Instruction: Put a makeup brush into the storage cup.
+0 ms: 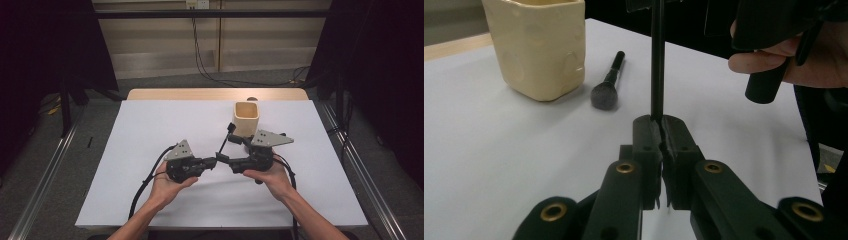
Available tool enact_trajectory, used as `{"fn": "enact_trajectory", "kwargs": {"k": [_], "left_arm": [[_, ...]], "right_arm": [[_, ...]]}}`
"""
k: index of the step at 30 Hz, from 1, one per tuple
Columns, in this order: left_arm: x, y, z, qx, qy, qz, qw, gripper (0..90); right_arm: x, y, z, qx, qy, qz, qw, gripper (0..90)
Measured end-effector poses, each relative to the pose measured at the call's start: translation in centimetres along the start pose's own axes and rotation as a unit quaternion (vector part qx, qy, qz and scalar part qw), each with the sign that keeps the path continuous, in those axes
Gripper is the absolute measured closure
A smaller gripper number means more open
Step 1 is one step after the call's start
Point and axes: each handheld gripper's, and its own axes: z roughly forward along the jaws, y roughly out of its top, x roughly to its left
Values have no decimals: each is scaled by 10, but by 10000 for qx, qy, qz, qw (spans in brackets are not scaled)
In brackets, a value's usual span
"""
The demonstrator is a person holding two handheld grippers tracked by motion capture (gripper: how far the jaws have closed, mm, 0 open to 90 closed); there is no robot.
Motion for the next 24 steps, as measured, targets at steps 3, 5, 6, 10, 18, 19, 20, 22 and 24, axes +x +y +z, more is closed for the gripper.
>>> {"fn": "enact_trajectory", "kwargs": {"k": [3, 5, 6, 10, 18, 19, 20, 22, 24], "left_arm": [[0, -1, 1, 35, -3, 18, 10000, 859], [-1, -3, 3, 54, -26, -1, 10000, 858], [-2, -4, 5, 87, -44, 10, 10000, 859], [-2, -4, 5, 81, -54, 26, 9999, 861], [-3, -5, 9, 123, -54, 62, 9999, 861], [-3, -5, 10, 119, -76, 70, 9999, 861], [-4, -5, 10, 145, -70, 89, 9998, 861], [-4, -6, 10, 135, -61, 102, 9998, 860], [-4, -6, 11, 131, -66, 94, 9998, 860]], "right_arm": [[-2, -1, 0, -6, 64, 43, 10000, 398], [-3, -2, 0, -56, 117, 72, 9999, 489], [-4, -2, 0, -74, 147, 85, 9998, 561], [-4, -2, 0, -80, 207, 146, 9996, 633], [-8, -5, 0, -89, 233, 364, 9990, 800], [-9, -5, 0, -85, 236, 377, 9990, 819], [-10, -5, -1, -87, 243, 402, 9989, 825], [-10, -5, -1, -84, 260, 422, 9987, 833], [-10, -5, -1, -75, 261, 430, 9987, 836]]}}
